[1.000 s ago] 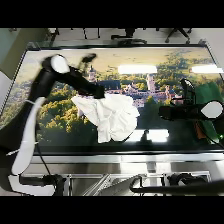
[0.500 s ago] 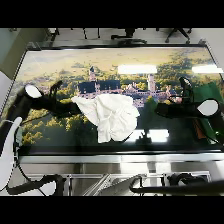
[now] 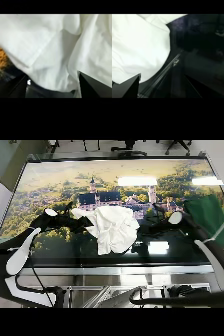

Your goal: Fold the shirts.

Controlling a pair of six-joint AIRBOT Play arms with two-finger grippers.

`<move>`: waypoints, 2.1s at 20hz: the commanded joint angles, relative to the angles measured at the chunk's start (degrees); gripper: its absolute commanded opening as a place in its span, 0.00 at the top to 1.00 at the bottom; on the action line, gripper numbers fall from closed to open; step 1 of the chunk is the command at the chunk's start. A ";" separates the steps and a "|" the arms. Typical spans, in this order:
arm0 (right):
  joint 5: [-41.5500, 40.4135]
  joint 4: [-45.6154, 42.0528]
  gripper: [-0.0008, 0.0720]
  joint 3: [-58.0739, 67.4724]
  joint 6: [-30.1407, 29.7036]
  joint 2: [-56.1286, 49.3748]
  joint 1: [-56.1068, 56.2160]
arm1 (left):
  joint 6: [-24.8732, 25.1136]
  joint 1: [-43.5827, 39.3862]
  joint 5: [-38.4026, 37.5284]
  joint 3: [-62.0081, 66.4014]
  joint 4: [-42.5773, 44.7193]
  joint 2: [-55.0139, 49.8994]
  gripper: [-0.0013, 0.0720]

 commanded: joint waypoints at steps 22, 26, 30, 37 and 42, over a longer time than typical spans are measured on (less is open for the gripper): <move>10.12 32.46 0.95 42.77 -27.30 6.93 -23.61 | -2.05 8.66 -9.07 39.65 -0.35 25.55 0.97; 9.75 32.20 0.95 56.74 -29.62 9.55 -24.96 | -2.82 9.03 -9.05 54.10 0.22 32.63 0.97; 7.67 25.31 0.95 63.91 -29.46 11.98 -24.96 | -2.73 13.18 -8.66 56.02 8.26 40.26 0.97; 16.37 5.90 0.95 57.05 -17.03 6.75 -24.94 | 0.22 19.65 -7.80 34.03 14.97 40.35 0.97; 19.74 6.47 0.95 33.73 -14.32 -2.99 -24.70 | 5.25 10.93 -6.71 21.81 15.06 22.71 0.97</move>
